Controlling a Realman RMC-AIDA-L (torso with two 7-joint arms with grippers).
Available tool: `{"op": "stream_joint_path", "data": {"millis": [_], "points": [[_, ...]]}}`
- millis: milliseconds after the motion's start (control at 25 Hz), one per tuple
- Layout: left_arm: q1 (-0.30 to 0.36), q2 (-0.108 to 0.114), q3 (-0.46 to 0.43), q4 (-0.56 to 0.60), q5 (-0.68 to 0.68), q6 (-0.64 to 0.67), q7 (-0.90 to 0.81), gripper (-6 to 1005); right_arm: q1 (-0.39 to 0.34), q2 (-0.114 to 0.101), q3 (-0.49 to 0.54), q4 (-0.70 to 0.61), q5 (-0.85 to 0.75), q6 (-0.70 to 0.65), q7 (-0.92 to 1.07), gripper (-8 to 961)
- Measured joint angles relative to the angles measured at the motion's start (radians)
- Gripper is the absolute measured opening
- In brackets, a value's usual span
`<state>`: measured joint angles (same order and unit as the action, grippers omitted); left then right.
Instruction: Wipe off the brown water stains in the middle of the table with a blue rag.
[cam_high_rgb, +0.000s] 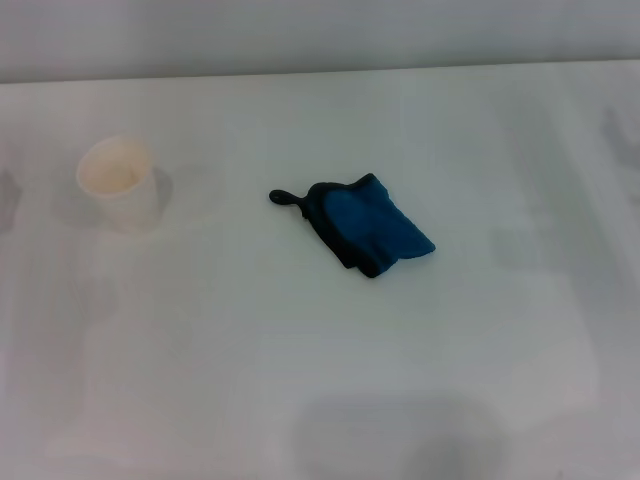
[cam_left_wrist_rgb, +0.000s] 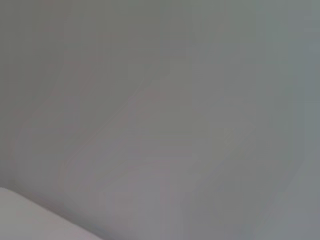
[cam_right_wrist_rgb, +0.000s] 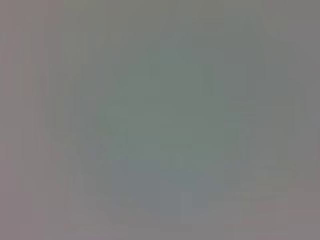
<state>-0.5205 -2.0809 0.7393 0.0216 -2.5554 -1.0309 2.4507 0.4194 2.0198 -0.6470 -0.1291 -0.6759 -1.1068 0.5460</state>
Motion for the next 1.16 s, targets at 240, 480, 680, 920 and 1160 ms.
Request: {"op": "stream_joint_path", "data": {"millis": [240,480,680,920,1160], "points": [[-0.016,0.001,0.0,0.006,-0.001,0.051,0.001,861,0.049,0.002,0.021,0.095,0.151,0.099,-0.3,844],[-0.035,0.001,0.004,0.01,0.0,0.115,0.002,861,0.066,-0.001,0.022,0.089,0.154,0.134,-0.299,844],[-0.042,0.001,0.005,0.011,0.0,0.136,0.002,861,0.077,-0.002,0.023,0.087,0.156,0.137,-0.3,844],[-0.05,0.0,0.006,0.014,0.008,0.137,0.098,861,0.09,-0.003,0.025,0.077,0.166,0.203,-0.305,844],[-0.055,-0.002,0.003,0.012,0.005,0.136,0.159,861,0.091,-0.005,0.027,0.064,0.201,0.232,-0.306,844]]}}
